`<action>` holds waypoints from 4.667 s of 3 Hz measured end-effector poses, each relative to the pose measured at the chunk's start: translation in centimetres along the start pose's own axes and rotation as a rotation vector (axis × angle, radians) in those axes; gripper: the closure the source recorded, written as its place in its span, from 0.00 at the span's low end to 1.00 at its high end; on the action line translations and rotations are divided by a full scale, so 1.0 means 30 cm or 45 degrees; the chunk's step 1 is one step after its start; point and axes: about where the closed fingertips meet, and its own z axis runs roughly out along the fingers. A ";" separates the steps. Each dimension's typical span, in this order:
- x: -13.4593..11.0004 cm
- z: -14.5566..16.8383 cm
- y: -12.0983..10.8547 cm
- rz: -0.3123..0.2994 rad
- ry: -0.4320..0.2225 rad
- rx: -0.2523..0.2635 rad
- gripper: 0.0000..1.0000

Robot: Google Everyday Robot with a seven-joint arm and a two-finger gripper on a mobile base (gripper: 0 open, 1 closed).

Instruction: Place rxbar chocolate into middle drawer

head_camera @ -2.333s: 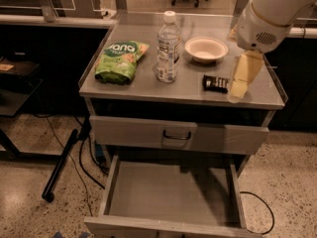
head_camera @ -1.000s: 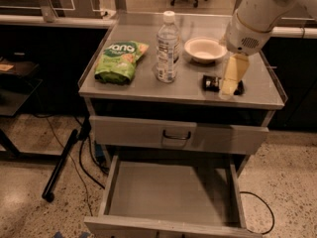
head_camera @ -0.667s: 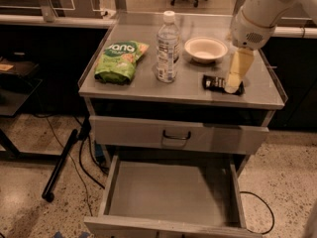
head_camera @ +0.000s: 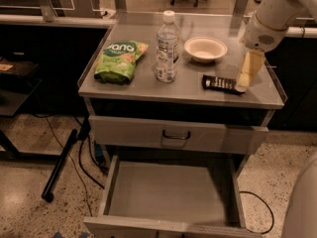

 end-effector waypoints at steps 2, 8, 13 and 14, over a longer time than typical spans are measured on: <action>0.073 0.061 -0.046 0.055 0.029 -0.024 0.00; 0.035 0.246 0.042 0.026 0.003 -0.133 0.00; 0.035 0.246 0.042 0.026 0.003 -0.133 1.00; 0.031 0.224 0.042 0.026 0.003 -0.133 1.00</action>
Offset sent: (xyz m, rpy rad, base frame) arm 0.0044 -0.0443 -0.0229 -0.0326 0.0277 -0.0740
